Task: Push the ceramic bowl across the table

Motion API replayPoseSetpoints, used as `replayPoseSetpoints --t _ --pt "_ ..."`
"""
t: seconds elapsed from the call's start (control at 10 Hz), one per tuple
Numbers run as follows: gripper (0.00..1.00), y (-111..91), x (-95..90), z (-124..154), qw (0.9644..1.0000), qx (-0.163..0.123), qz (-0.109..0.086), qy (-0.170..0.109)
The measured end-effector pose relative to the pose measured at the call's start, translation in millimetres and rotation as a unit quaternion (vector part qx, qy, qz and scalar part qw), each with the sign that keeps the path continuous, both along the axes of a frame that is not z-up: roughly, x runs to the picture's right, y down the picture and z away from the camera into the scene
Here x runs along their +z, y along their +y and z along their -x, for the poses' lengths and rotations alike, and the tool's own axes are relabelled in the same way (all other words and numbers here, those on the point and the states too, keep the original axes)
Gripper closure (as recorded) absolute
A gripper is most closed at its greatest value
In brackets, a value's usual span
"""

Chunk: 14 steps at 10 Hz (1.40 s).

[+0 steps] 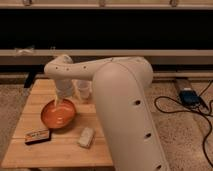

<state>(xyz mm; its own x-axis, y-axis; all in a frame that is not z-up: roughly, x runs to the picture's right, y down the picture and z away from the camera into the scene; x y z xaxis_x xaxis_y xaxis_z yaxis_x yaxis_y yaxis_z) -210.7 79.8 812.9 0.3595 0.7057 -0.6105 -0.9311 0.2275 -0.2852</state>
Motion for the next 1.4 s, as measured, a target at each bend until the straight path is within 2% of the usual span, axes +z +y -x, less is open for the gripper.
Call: replayPoseSetpoints --t 0.5,0.7,0.8,1.0,1.4 --pt "0.2 0 -0.1 0 1.0 0.0 0.0 0.0" --pt "0.2 -9 -4.9 19 0.9996 -0.013 -0.006 -0.023" --pt "0.2 -12 -12.1 35 0.9989 -0.016 -0.004 -0.044" --pt "0.2 -17 -17.4 42 0.9976 -0.02 -0.004 -0.066" --pt "0.2 1 -11.4 62 0.9958 -0.031 -0.001 -0.086"
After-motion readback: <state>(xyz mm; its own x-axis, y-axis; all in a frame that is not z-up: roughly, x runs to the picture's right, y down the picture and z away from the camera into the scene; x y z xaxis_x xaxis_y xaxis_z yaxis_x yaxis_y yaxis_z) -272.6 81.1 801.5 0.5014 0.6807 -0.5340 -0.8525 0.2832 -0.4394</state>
